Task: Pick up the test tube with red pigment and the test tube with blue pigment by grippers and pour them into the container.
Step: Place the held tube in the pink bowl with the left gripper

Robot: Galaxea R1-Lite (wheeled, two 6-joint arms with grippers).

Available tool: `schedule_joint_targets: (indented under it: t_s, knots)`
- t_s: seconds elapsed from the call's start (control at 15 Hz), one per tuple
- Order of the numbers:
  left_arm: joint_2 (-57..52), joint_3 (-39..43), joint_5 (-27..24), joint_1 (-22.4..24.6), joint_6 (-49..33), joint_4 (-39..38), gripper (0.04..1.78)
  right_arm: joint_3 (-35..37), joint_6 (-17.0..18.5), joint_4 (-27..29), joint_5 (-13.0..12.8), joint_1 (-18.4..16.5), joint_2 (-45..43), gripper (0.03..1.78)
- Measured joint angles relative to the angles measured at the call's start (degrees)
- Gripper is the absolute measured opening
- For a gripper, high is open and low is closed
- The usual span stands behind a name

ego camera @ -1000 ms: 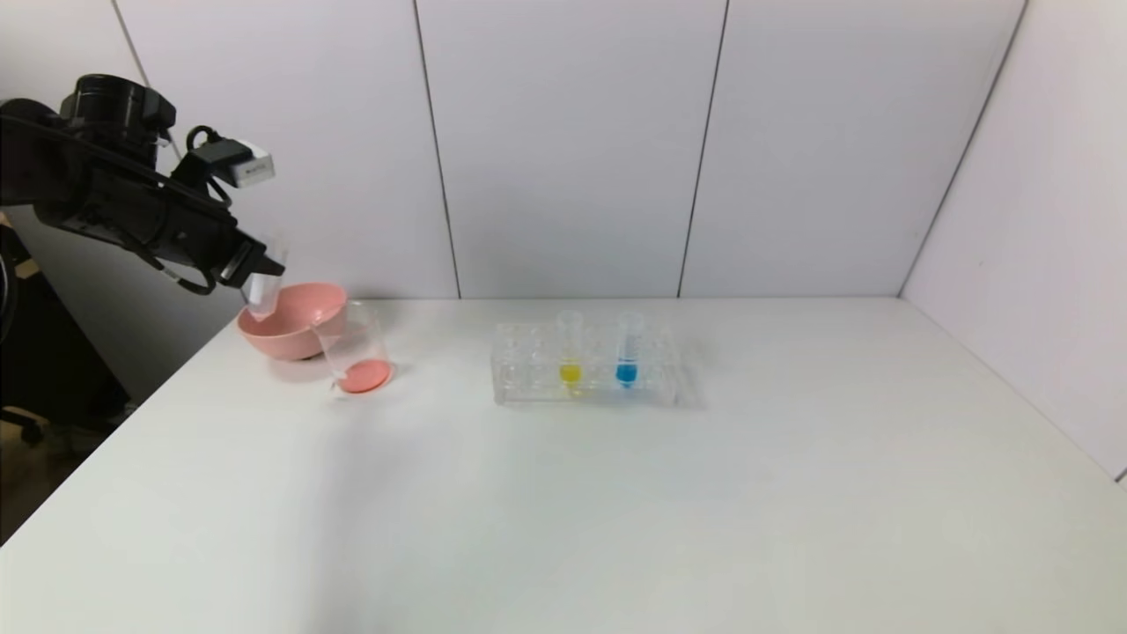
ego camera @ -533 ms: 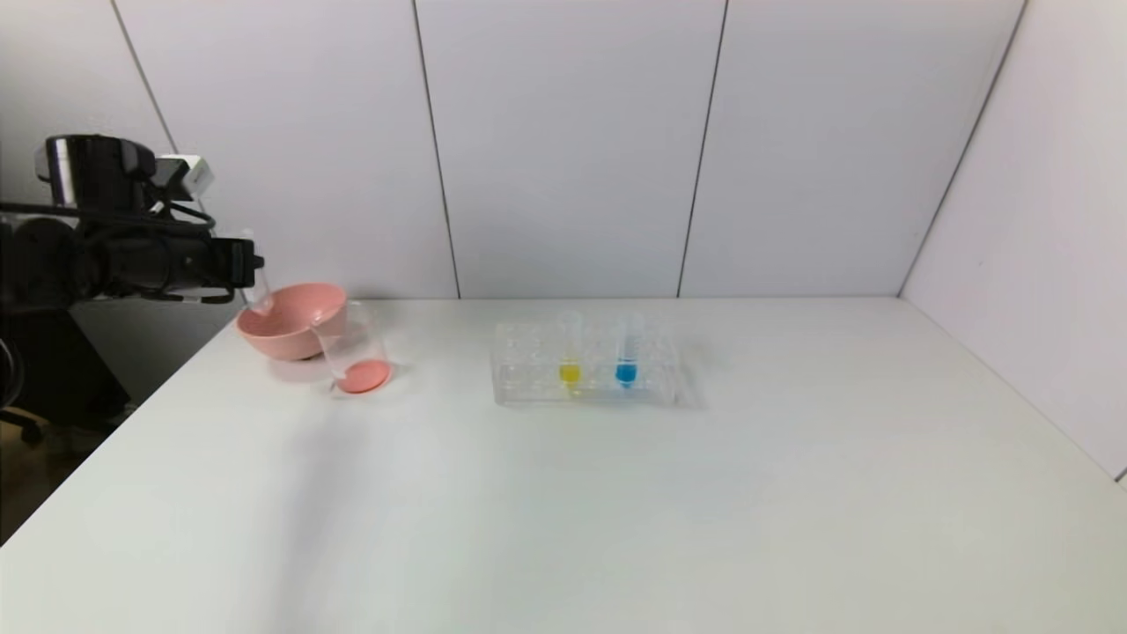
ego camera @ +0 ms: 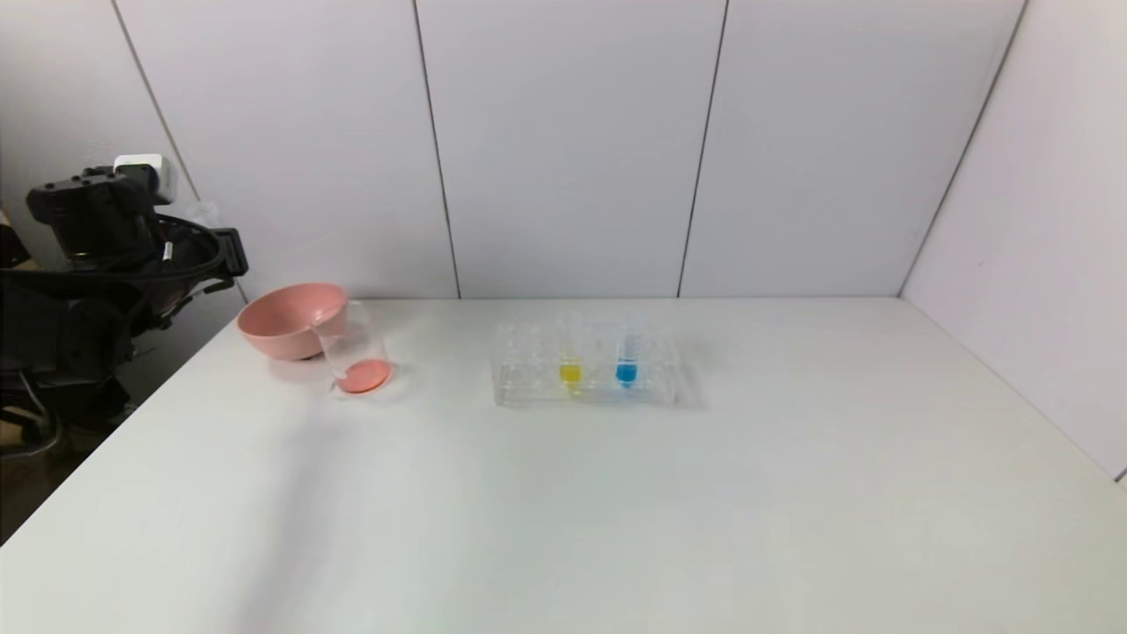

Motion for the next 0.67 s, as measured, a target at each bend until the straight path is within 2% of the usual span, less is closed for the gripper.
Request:
schedule_joint_targets:
  t_s: [0.27, 0.67]
  knots:
    - [6.36, -6.77, 2.80, -0.72, -2.04, 2.05, 0.43, 0.00, 0.00, 0.00, 0.00, 0.00, 0.00, 1.77]
    - [7.83, -6.92, -3.10, -1.71, -4.97, 5.85, 0.43, 0.00, 0.00, 0.00, -0.02, 0.02, 0.00, 1.77]
